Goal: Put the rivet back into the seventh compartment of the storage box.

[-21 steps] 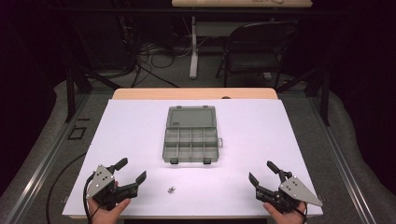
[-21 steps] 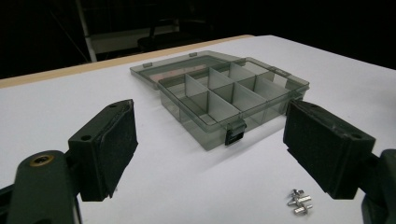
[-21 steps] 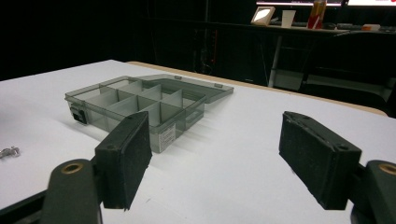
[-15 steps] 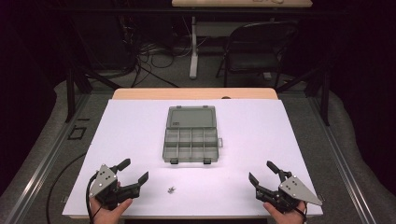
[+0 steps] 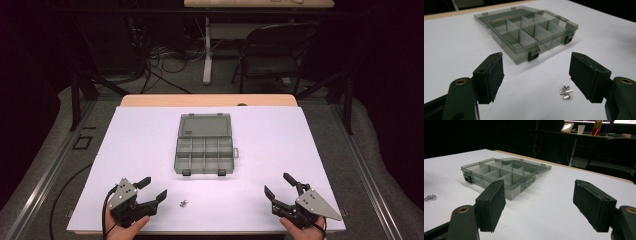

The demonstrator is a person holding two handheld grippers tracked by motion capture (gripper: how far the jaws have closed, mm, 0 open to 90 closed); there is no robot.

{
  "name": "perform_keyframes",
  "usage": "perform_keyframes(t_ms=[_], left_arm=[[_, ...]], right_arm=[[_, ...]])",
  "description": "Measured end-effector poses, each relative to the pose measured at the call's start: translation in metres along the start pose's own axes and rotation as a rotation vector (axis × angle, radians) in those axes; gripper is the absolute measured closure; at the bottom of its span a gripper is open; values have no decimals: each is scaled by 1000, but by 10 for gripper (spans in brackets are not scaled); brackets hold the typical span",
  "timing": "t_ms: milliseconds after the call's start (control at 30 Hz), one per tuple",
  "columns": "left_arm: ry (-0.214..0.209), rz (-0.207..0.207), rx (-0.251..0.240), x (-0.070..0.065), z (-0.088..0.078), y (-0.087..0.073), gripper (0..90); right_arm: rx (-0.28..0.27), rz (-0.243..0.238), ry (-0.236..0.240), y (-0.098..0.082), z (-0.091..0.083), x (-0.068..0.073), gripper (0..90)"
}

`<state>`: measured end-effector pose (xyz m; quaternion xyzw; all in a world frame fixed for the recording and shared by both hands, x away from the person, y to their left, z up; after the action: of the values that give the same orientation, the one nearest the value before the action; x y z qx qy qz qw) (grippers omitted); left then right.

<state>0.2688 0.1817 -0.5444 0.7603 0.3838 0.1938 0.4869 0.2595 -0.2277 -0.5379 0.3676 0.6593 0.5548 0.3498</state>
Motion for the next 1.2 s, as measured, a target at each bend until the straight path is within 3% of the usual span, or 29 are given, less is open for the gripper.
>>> perform_keyframes(t_ms=[133,533,633,667,800,1200], left_arm=[[-14,-11,37,-6,4,0,287],[-55,29,109,-24,18,-6,386],[-62,18,133,-25,22,-9,418],[-79,-11,144,-26,24,-10,439],[-104,-54,154,-27,29,-10,496],[-98,-49,214,-37,43,-14,549]], right_arm=[[10,4,7,-1,0,2,256],[18,10,27,-1,2,3,257],[17,13,29,-1,2,4,258],[17,11,30,-1,2,4,258],[18,12,30,-1,2,4,258],[23,15,29,-1,1,3,260]])
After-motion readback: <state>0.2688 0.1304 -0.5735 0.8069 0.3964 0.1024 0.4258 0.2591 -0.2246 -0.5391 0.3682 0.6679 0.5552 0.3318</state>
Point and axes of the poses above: each handheld gripper's, and its own axes: z roughly forward along the jaws, y roughly out of its top, x roughly to its left, the point moved 5 cm from there along z, roughly forward along the jaws
